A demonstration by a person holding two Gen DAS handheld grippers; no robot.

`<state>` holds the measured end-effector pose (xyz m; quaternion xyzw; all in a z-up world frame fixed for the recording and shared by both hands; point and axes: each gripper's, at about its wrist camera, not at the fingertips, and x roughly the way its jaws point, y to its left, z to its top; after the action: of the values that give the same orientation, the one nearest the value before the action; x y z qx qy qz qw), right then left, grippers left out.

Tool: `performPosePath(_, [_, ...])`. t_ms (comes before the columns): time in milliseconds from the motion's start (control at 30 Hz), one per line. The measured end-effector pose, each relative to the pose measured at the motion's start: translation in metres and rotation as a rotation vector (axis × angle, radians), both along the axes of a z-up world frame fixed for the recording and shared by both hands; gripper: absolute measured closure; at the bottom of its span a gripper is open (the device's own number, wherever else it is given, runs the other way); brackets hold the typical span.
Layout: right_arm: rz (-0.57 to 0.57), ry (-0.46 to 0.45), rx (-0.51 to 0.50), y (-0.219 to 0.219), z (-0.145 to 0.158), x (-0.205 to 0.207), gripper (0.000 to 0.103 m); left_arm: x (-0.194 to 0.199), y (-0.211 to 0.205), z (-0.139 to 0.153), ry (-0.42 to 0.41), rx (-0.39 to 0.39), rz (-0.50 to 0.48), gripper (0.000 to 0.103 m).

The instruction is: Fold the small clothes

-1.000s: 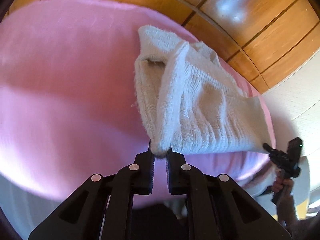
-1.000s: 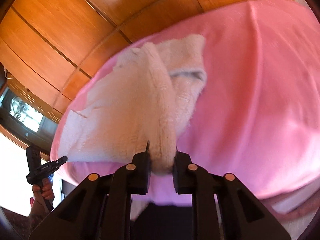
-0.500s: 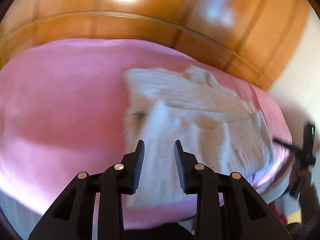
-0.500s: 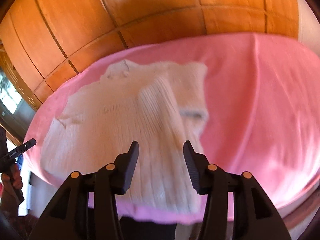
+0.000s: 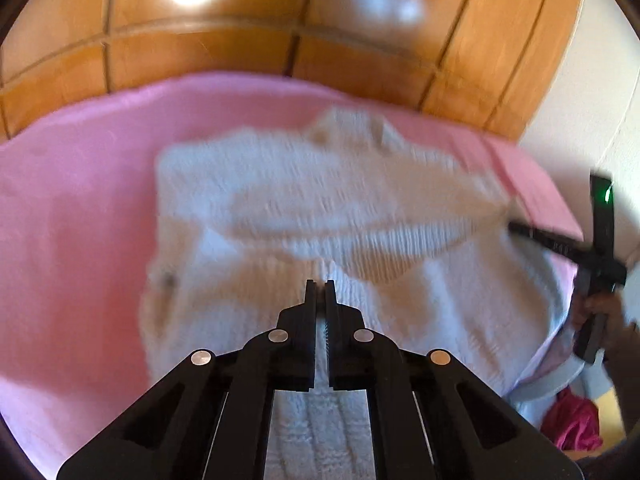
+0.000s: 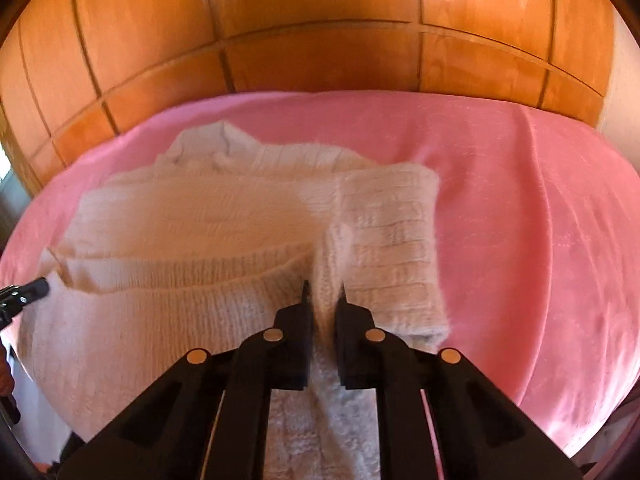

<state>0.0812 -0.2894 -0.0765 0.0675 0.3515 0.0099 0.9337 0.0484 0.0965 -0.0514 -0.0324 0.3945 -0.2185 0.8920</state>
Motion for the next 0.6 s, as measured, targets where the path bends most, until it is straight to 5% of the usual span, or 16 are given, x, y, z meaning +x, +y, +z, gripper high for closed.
performPosePath(167, [-0.043, 0.027, 0.044, -0.012, -0.015, 0.007, 0.095, 0.025, 0.018, 0.002, 0.0, -0.052, 0.108, 0.101])
performPosePath(300, [-0.056, 0.02, 0.057, -0.013, -0.022, 0.009, 0.095, 0.044, 0.014, -0.025, 0.087, 0.033, 0.163, 0.101])
performPosePath(400, [-0.051, 0.014, 0.063, -0.015, -0.022, 0.006, 0.095, 0.036, 0.027, -0.019, 0.087, 0.019, 0.168, 0.1])
performPosePath(533, [-0.045, 0.012, 0.082, -0.017, -0.022, 0.005, 0.093, 0.011, 0.06, -0.002, 0.053, -0.032, 0.211, 0.03])
performPosePath(600, [-0.043, 0.013, 0.104, -0.02, -0.02, 0.004, 0.091, -0.001, 0.073, 0.002, 0.045, -0.07, 0.197, 0.028])
